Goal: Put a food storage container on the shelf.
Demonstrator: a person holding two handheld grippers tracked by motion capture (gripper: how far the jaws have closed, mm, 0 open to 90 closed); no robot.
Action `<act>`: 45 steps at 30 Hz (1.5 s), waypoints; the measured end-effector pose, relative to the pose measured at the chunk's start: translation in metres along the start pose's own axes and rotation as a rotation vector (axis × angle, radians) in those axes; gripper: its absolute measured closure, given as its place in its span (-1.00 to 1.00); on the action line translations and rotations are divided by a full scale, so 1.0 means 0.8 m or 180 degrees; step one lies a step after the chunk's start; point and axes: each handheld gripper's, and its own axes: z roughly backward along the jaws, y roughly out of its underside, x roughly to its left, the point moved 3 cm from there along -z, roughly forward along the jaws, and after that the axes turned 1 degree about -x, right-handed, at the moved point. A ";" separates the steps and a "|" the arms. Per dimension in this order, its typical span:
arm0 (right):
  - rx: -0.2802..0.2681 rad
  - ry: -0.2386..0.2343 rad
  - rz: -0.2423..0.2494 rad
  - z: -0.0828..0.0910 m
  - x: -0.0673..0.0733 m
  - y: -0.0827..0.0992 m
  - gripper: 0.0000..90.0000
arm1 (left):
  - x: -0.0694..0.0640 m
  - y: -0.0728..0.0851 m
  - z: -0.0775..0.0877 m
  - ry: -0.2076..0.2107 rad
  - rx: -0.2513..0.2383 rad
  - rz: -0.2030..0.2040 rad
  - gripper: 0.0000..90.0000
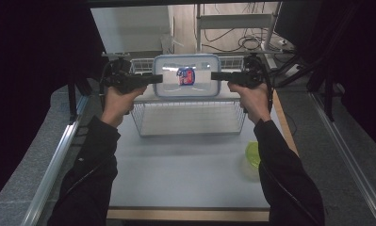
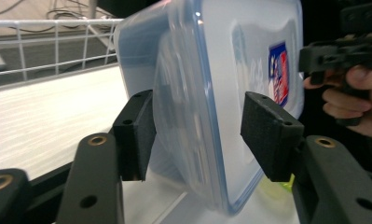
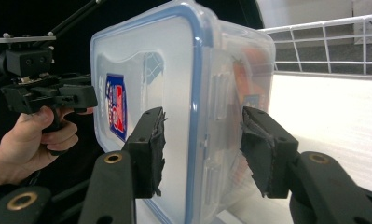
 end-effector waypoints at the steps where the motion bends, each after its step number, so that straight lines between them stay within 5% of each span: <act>1: -0.0001 0.0008 0.0011 0.000 0.000 0.000 0.10 | 0.000 0.001 -0.001 -0.0030 0.0015 -0.0006 -0.03; 6: 0.0034 0.0055 -0.0013 -0.005 -0.003 0.003 -0.03 | -0.002 0.008 -0.013 -0.0204 0.0152 -0.0101 -0.10; 16: -0.0074 0.0040 -0.0133 -0.011 -0.012 0.001 -0.06 | -0.001 0.008 -0.016 -0.0183 0.0070 -0.0045 -0.20; 21: -0.0077 0.0368 0.0147 -0.013 -0.008 -0.001 -0.02 | -0.005 0.004 -0.019 -0.0223 -0.0083 -0.0138 -0.47; 24: -0.0132 0.0527 0.0308 -0.013 -0.004 -0.001 -0.05 | -0.009 0.004 -0.018 -0.0388 -0.0075 -0.0293 -0.55; 28: -0.0257 0.0537 0.0474 -0.003 0.005 0.002 -0.04 | -0.017 0.006 -0.003 -0.0519 -0.0121 -0.0516 -0.56; 35: -0.0286 0.0615 0.0884 0.021 0.026 0.025 0.44 | -0.048 0.037 0.028 -0.0656 -0.0311 -0.0851 -0.13; 41: -0.0108 0.0613 0.1078 0.013 0.028 0.056 0.97 | -0.058 0.066 0.017 -0.0622 -0.0053 -0.0964 0.50; 45: 0.0023 0.0628 0.1135 -0.002 0.026 0.066 0.99 | -0.052 0.068 -0.002 -0.0643 0.0034 -0.0909 0.81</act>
